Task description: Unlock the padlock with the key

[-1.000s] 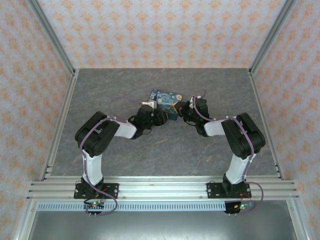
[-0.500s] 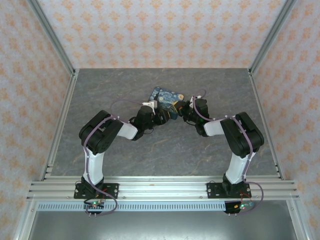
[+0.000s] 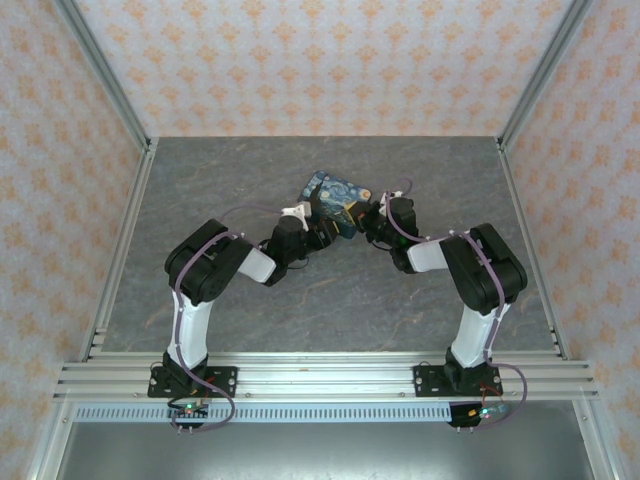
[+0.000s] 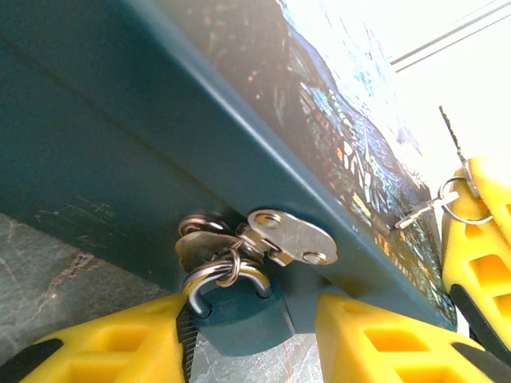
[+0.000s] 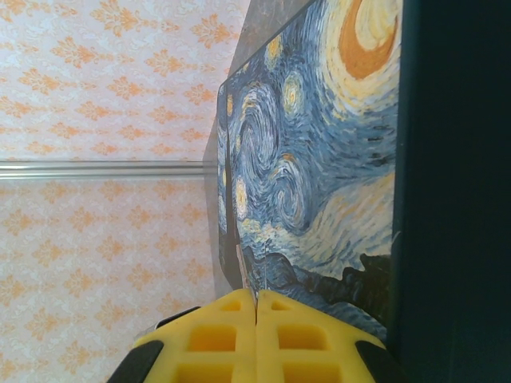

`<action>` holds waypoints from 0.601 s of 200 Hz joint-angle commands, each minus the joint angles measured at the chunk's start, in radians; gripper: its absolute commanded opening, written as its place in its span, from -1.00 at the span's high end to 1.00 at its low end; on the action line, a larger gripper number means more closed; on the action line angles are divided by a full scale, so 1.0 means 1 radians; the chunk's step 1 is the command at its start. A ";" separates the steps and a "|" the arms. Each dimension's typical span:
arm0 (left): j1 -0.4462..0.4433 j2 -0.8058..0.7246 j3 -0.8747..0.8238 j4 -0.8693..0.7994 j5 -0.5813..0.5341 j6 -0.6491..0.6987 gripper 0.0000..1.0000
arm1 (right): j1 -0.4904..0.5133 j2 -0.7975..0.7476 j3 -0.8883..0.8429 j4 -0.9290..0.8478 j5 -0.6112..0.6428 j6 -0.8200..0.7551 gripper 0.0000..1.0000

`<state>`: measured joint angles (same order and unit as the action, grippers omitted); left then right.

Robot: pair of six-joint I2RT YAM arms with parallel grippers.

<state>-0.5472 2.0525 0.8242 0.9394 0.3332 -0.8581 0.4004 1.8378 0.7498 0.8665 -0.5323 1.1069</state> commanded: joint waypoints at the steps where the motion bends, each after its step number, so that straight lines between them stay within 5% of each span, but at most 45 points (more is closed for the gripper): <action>1: -0.006 0.025 -0.020 0.024 -0.001 -0.043 0.11 | 0.000 0.047 -0.022 -0.063 -0.003 -0.003 1.00; 120: -0.001 0.032 -0.060 0.200 -0.021 -0.167 0.08 | -0.002 0.055 -0.020 -0.061 -0.010 -0.002 1.00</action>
<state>-0.5472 2.0739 0.7864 1.0618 0.3256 -0.9783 0.4004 1.8488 0.7498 0.8883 -0.5377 1.1072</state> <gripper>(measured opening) 0.456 0.043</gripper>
